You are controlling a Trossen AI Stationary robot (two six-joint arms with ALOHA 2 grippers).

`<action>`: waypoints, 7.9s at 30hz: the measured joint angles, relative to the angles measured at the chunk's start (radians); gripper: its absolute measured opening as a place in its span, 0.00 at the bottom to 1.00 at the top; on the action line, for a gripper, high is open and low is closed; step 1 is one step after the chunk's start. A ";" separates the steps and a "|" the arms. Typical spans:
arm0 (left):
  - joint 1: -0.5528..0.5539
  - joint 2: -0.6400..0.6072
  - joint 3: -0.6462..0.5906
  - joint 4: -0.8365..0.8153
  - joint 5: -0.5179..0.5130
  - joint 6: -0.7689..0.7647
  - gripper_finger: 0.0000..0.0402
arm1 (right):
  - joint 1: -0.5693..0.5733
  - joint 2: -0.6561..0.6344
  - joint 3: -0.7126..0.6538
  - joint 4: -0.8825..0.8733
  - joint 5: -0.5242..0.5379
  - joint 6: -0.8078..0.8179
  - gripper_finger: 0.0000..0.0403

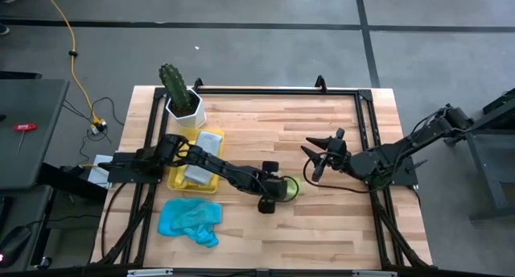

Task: Fold microfiber towels
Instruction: Put the folded green microfiber towel into the yellow bin

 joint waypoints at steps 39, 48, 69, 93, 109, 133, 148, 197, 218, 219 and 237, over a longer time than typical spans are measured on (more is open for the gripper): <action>-0.177 -0.952 -0.727 -1.133 -0.276 -1.475 0.00 | 0.000 0.000 0.000 0.008 0.034 0.000 0.37; -0.153 -0.798 -0.693 -1.085 -0.264 -1.538 0.02 | -0.014 0.000 0.000 0.004 0.034 0.009 0.37; -0.098 -0.600 -0.679 -0.855 -0.180 -1.430 0.02 | -0.026 0.000 0.000 -0.021 0.026 0.046 0.37; -0.113 -0.603 -0.544 -0.964 -0.214 -1.226 0.41 | -0.026 0.000 0.000 -0.023 0.023 0.052 0.37; -0.133 -0.781 -0.427 -1.078 -0.261 -0.914 0.12 | -0.026 0.000 0.000 -0.023 0.023 0.063 0.37; 0.190 -1.052 -0.876 -0.617 0.127 -0.614 0.00 | -0.032 0.000 0.000 -0.026 0.023 0.063 0.37; 0.189 -1.095 -0.724 -0.633 -0.019 -0.616 0.00 | -0.032 0.000 0.000 -0.026 0.023 0.063 0.37; 0.071 -1.153 -0.678 -0.969 -0.038 -0.805 0.00 | -0.032 0.000 0.000 -0.039 0.023 0.079 0.37; -0.088 -1.124 -0.859 -0.727 0.050 -0.974 0.00 | -0.032 0.000 0.000 -0.039 0.023 0.079 0.37; -0.097 -1.122 -0.859 -0.720 0.058 -0.985 0.00 | -0.032 0.000 0.000 -0.039 0.023 0.079 0.37; -0.166 -0.891 -0.850 -0.665 0.067 -0.992 0.00 | -0.032 0.000 0.000 -0.040 0.023 0.079 0.37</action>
